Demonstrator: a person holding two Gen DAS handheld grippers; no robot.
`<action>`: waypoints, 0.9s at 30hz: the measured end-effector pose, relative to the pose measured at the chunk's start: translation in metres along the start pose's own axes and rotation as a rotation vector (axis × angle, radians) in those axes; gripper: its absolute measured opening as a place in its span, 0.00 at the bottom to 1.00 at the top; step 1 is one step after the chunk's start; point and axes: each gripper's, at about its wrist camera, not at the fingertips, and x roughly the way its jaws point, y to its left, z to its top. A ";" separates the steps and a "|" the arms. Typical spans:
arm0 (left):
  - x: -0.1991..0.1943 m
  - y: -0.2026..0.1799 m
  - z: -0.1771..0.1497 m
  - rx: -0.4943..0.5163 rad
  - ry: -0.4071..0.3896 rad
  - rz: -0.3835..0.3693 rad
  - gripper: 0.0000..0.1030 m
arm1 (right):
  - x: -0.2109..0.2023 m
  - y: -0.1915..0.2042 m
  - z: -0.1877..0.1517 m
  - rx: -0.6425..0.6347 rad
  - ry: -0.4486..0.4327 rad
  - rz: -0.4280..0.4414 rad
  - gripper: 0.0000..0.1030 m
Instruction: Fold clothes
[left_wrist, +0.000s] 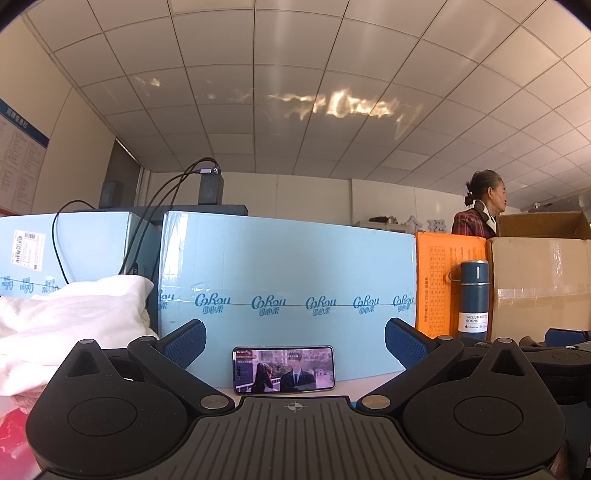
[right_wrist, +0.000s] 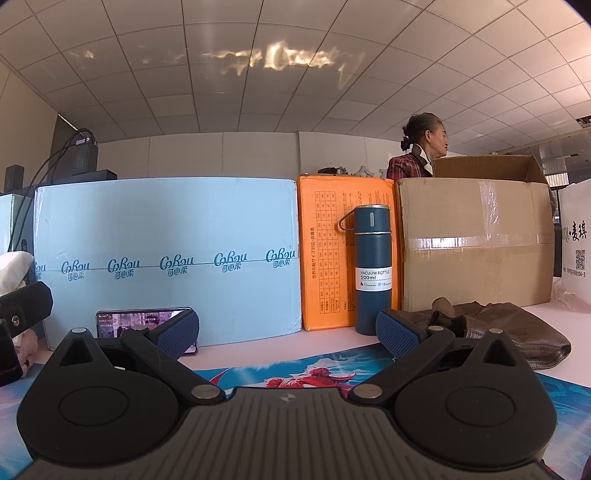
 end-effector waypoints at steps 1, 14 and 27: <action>0.000 0.000 0.000 -0.001 0.000 0.000 1.00 | 0.000 0.000 0.000 0.003 0.000 0.000 1.00; -0.016 0.017 0.012 -0.068 -0.053 0.066 1.00 | -0.009 -0.004 0.009 0.050 -0.027 0.057 1.00; -0.052 0.065 0.028 -0.186 -0.077 0.189 1.00 | -0.059 0.041 0.038 -0.014 -0.148 0.194 1.00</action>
